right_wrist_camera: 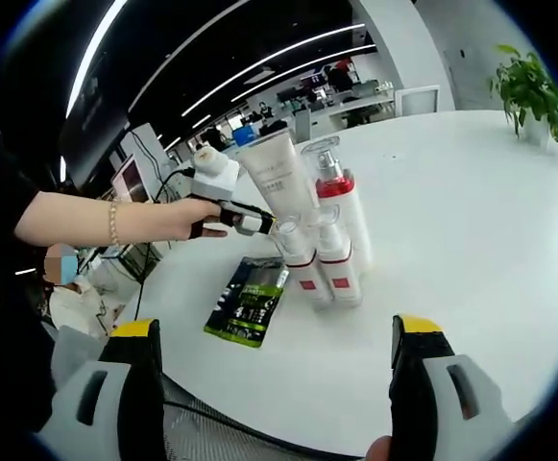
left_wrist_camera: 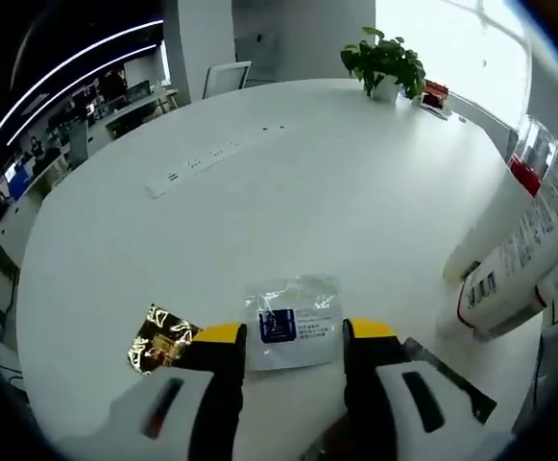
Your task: Arrange the skincare products in the storage area until every visible bottle or jar stands upright without overlapping.
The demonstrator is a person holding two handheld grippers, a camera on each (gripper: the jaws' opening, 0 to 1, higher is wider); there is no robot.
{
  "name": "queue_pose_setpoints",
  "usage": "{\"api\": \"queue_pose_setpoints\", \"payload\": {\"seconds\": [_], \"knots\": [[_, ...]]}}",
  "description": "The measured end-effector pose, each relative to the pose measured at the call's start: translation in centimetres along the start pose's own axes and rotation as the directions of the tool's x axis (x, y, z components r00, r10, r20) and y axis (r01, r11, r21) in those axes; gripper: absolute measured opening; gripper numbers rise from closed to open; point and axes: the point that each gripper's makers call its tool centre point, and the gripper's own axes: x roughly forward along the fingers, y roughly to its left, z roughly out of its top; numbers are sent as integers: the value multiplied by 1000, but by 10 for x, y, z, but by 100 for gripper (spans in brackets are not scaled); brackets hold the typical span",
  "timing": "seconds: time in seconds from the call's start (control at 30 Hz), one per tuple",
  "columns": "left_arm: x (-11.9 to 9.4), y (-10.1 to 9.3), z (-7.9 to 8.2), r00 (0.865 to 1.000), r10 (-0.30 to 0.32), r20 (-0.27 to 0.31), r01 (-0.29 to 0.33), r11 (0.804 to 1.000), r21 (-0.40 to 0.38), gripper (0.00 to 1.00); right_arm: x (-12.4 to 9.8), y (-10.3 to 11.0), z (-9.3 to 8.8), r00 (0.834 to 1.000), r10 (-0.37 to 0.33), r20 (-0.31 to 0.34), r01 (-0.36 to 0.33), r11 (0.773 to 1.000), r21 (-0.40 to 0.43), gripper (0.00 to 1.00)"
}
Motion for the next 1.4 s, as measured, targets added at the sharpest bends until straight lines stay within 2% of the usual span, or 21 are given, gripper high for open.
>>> {"api": "queue_pose_setpoints", "payload": {"seconds": [0.43,0.6,0.7,1.4], "knots": [[-22,2,-3,999,10,43,-10,1000,-6,45,1,3,2,1000,14,8,-13,1000,-16,99],[-40,-1,-8,998,19,57,-18,1000,-18,45,0,6,4,1000,20,10,-20,999,-26,98],[-41,0,-6,997,19,78,-17,1000,-18,45,0,9,5,1000,24,10,-24,999,-33,98],[-110,-16,-6,980,41,194,-34,999,-43,45,1,27,9,996,89,10,-88,994,-60,92]]}}
